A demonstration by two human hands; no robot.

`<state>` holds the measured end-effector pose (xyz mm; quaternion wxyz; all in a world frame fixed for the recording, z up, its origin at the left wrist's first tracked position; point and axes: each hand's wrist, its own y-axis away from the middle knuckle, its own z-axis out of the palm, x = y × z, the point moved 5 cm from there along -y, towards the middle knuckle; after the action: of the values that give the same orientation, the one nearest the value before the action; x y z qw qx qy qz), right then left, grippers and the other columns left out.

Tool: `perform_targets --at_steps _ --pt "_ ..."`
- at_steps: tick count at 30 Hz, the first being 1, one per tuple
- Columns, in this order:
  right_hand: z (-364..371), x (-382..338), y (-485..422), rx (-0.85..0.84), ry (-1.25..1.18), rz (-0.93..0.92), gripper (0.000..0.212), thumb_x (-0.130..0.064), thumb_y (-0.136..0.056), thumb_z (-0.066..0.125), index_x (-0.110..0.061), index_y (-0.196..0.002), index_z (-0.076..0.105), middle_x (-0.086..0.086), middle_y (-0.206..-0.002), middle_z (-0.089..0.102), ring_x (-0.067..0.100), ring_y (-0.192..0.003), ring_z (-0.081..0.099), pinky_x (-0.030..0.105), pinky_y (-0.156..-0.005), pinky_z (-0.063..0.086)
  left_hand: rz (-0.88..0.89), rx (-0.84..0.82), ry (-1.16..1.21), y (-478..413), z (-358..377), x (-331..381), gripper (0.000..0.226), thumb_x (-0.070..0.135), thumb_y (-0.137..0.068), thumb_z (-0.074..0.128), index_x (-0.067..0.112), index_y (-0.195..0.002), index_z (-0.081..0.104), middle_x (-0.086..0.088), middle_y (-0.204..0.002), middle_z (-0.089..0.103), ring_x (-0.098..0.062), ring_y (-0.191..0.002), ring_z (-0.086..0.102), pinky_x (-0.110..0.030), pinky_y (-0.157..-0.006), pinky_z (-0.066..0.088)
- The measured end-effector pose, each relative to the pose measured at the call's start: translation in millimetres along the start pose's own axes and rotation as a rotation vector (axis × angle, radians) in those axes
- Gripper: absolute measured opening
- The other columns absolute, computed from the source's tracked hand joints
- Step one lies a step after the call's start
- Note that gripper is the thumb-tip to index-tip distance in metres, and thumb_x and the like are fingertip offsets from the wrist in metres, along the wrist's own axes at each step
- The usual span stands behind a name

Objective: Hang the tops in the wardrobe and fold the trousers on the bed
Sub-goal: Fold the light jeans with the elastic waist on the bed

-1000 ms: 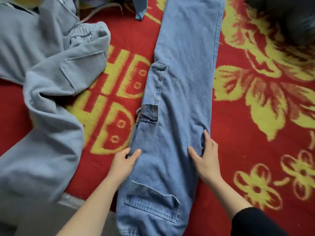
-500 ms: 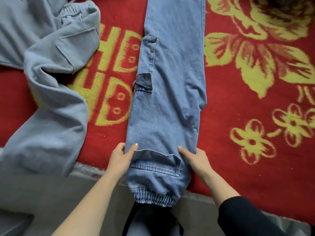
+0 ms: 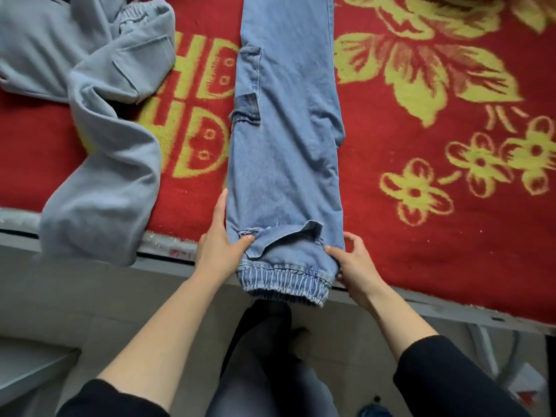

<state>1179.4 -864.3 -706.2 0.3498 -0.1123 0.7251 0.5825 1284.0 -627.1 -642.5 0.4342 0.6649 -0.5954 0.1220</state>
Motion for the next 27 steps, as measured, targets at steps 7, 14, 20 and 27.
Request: perform_targets --at_steps 7,14,20,27 --pt "-45.0 27.2 83.6 -0.230 0.262 -0.021 0.053 0.009 -0.089 0.044 -0.030 -0.120 0.062 0.003 -0.070 0.069 0.013 -0.054 0.051 0.024 -0.051 0.045 -0.173 -0.359 0.017 93.4 44.5 -24.3 0.043 0.010 -0.082 0.070 0.024 -0.122 0.063 0.003 -0.122 0.063 -0.011 -0.104 0.060 -0.007 -0.065 0.048" --pt "-81.0 68.3 142.7 -0.312 0.259 0.364 0.020 -0.005 -0.088 0.052 -0.005 -0.084 0.071 -0.001 -0.052 0.052 0.010 -0.042 0.038 0.020 -0.039 0.029 -0.604 -0.762 0.172 170.5 61.5 -32.6 0.017 0.006 -0.087 0.064 0.011 -0.103 0.067 0.000 -0.064 0.055 -0.006 -0.046 0.053 -0.018 -0.044 0.048" --pt "-75.2 -1.5 125.9 -0.321 -0.134 0.325 0.033 -0.019 -0.078 0.033 -0.009 -0.072 0.065 0.012 -0.070 0.067 0.023 -0.061 0.065 0.033 -0.066 0.047 -0.555 -0.495 0.644 126.4 27.4 4.0 0.013 0.007 -0.091 0.054 0.012 -0.085 0.064 0.004 -0.063 0.064 -0.001 -0.048 0.056 -0.012 -0.046 0.046" --pt "-39.2 -117.7 61.3 -0.215 -0.036 -0.093 0.024 0.002 -0.085 0.053 -0.010 -0.105 0.057 0.010 -0.081 0.074 0.016 -0.070 0.070 0.022 -0.061 0.049 -0.408 -0.373 1.090 36.0 -12.6 73.0 0.025 0.001 -0.075 0.043 0.007 -0.093 0.060 -0.009 -0.090 0.066 -0.018 -0.088 0.063 -0.030 -0.081 0.053"
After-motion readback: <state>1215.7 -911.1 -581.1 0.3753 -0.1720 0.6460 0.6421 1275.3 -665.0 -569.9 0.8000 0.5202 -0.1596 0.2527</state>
